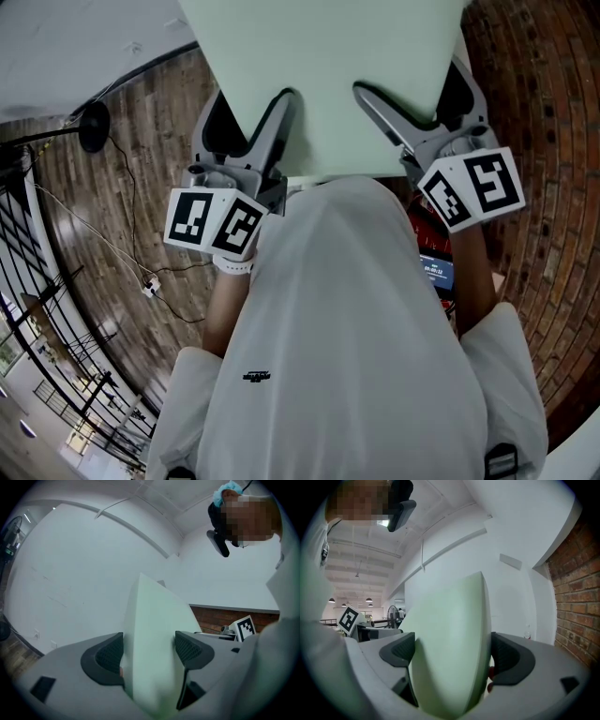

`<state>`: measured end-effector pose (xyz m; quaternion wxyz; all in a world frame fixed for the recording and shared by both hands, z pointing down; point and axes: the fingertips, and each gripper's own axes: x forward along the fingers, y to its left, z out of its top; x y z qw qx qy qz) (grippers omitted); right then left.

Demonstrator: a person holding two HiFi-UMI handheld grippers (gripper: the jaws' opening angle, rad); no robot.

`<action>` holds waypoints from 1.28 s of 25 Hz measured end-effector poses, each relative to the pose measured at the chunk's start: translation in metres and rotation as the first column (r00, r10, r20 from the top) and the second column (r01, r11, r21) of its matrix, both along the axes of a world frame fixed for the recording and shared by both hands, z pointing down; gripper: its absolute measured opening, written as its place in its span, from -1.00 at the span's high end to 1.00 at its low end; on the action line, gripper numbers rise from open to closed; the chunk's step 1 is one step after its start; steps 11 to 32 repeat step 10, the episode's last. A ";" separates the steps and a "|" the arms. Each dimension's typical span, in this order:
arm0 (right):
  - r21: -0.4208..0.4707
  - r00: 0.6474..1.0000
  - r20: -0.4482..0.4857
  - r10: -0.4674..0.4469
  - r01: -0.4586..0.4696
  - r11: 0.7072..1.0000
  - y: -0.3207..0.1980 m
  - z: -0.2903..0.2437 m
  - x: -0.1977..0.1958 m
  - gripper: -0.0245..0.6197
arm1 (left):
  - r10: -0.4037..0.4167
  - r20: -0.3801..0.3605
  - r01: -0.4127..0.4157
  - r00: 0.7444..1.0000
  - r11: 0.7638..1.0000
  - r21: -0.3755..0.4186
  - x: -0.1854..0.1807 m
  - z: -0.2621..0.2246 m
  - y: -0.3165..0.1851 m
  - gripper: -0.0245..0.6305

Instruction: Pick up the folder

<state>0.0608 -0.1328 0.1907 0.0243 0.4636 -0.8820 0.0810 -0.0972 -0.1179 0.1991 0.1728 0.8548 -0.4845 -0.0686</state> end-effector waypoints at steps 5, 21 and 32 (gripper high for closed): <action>0.000 1.000 0.004 0.008 -0.008 1.000 0.000 0.000 0.000 -0.65 | 0.005 0.003 -0.005 1.000 1.000 -0.001 0.000 0.000 -0.001 -0.17; -0.001 1.000 0.004 0.005 -0.005 1.000 0.003 0.000 0.002 -0.65 | 0.002 0.003 -0.002 1.000 1.000 -0.003 0.001 0.000 0.002 -0.17; -0.001 1.000 0.004 0.005 -0.005 1.000 0.003 0.000 0.002 -0.65 | 0.002 0.003 -0.002 1.000 1.000 -0.003 0.001 0.000 0.002 -0.17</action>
